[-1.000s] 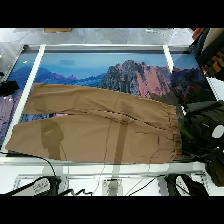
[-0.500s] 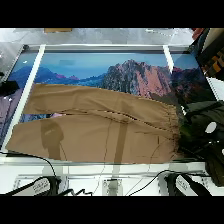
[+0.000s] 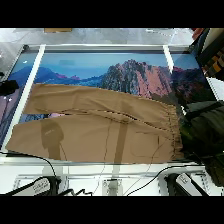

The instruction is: Fold the clothes and pants, and hang the long-sleeved shirts on hangers.

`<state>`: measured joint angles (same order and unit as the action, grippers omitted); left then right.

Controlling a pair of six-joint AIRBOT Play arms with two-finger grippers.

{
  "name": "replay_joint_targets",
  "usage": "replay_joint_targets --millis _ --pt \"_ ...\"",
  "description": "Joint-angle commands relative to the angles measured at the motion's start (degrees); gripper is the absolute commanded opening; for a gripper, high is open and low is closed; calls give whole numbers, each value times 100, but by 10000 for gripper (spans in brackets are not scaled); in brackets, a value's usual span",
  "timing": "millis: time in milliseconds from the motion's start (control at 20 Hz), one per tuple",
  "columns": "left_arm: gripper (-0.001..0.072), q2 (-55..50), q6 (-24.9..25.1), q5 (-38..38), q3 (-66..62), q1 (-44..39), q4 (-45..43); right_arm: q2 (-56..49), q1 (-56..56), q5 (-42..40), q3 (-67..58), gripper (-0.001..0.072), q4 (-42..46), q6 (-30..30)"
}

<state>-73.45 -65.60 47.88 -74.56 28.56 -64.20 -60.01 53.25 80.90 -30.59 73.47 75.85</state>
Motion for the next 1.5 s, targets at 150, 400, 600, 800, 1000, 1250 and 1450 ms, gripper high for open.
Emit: replay_joint_targets --millis 150,400,600,800,1000,1250,1450 --pt "16 2 0 -11 -4 -2 2 -4 210 -863 608 464 -278 -232" --pt "17 -2 0 -11 -4 -2 2 -2 203 -931 608 251 -610 -671" --pt "17 -2 0 -15 -4 -2 0 55 203 -590 487 29 -964 -870" --pt "17 -2 2 -28 -4 0 -2 879 205 -166 234 28 -1222 -868" --pt "17 -2 0 -26 -4 -2 0 2181 203 -212 170 28 -1117 -535" --pt "17 -2 0 -2 -4 15 -555 2949 -153 -385 153 28 -1060 -170" --pt "15 -120 -22 334 11 57 -1853 2959 -710 -457 155 27 -1043 -168"
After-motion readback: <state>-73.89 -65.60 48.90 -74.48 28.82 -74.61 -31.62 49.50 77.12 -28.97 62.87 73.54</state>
